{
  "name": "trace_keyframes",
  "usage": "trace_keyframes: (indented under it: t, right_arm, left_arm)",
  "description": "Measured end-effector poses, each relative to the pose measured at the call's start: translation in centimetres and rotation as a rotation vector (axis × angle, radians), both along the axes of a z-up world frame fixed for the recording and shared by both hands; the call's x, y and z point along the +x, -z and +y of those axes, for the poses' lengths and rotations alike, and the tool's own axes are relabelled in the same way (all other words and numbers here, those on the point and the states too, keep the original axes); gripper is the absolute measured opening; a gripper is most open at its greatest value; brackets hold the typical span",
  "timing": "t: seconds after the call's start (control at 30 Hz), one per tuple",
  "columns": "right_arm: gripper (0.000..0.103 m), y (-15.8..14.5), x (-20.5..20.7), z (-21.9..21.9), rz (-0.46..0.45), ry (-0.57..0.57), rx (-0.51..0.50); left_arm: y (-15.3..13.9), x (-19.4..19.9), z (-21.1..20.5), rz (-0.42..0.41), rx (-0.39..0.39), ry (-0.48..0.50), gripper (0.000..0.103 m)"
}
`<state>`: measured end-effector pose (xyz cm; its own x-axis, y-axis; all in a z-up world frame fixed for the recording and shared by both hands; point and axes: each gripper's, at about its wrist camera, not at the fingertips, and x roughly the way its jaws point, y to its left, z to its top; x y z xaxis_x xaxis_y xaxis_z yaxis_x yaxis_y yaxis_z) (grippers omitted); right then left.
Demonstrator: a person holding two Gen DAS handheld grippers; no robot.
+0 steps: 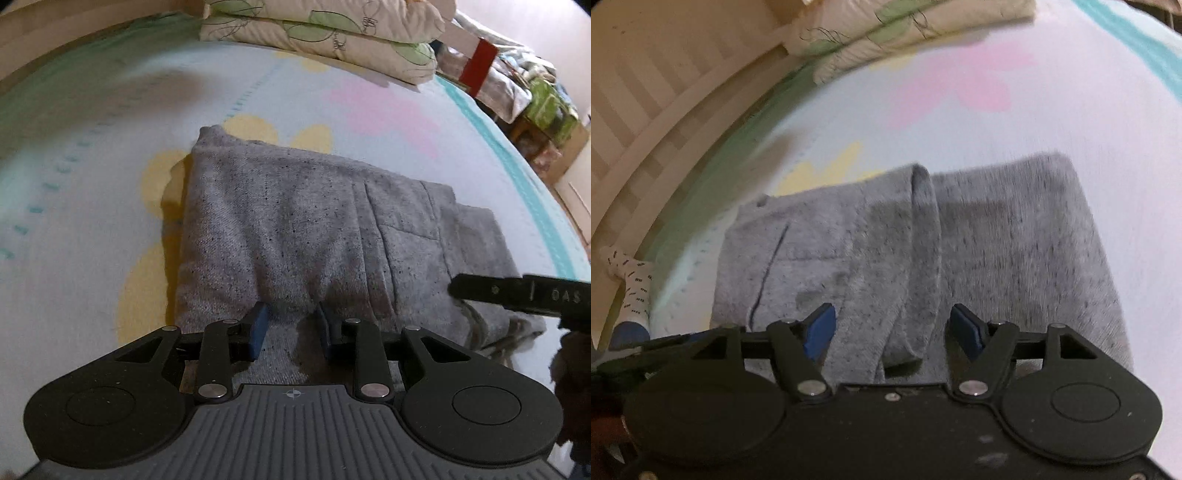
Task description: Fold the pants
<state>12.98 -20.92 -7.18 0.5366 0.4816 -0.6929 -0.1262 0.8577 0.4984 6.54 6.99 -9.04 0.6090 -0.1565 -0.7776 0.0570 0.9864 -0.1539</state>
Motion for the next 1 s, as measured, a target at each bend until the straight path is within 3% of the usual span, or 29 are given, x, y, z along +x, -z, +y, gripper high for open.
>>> trace_keyframes:
  t: [0.17,0.23,0.3,0.37,0.43,0.53,0.63,0.73,0.87,1.0]
  right_arm:
    - [0.078,0.5,1.0,0.2,0.021,-0.032,0.101]
    - [0.067,0.9,1.4,0.5,0.035,-0.049,0.134]
    - [0.024,0.9,1.6,0.7,0.036,-0.045,0.132]
    - [0.014,0.1,1.6,0.7,0.017,-0.047,0.134]
    - [0.013,-2.4,0.9,1.3,-0.052,-0.082,0.071]
    - [0.012,-7.9,-1.4,1.7,-0.246,-0.149,0.031]
    - [0.012,-10.8,-2.6,0.4,-0.332,-0.109,-0.039]
    - [0.012,-8.8,-1.8,-1.9,-0.272,-0.042,-0.148]
    - [0.013,-2.6,-0.2,-2.5,-0.102,-0.044,-0.246]
    - [0.013,-2.3,-0.8,-2.4,-0.122,-0.007,-0.228]
  left_arm:
    - [-0.9,-0.9,1.4,-0.039,-0.044,-0.047,0.028]
    - [-1.3,-1.3,2.1,-0.044,-0.049,-0.079,0.028]
    - [-1.5,-1.5,2.7,-0.037,-0.045,-0.095,0.028]
    - [-1.9,-1.8,3.1,-0.043,-0.034,-0.104,0.028]
    - [-2.5,-1.9,3.6,-0.057,-0.032,-0.114,0.029]
    - [-3.6,-1.7,3.6,-0.080,-0.034,-0.116,0.029]
    - [-4.3,-1.3,2.8,-0.102,-0.032,-0.091,0.029]
    - [-3.7,-0.3,1.3,-0.097,-0.033,-0.050,0.029]
    - [-2.1,0.5,-1.0,-0.057,-0.006,0.018,0.029]
    - [-1.3,0.0,-1.9,-0.041,0.042,0.045,0.029]
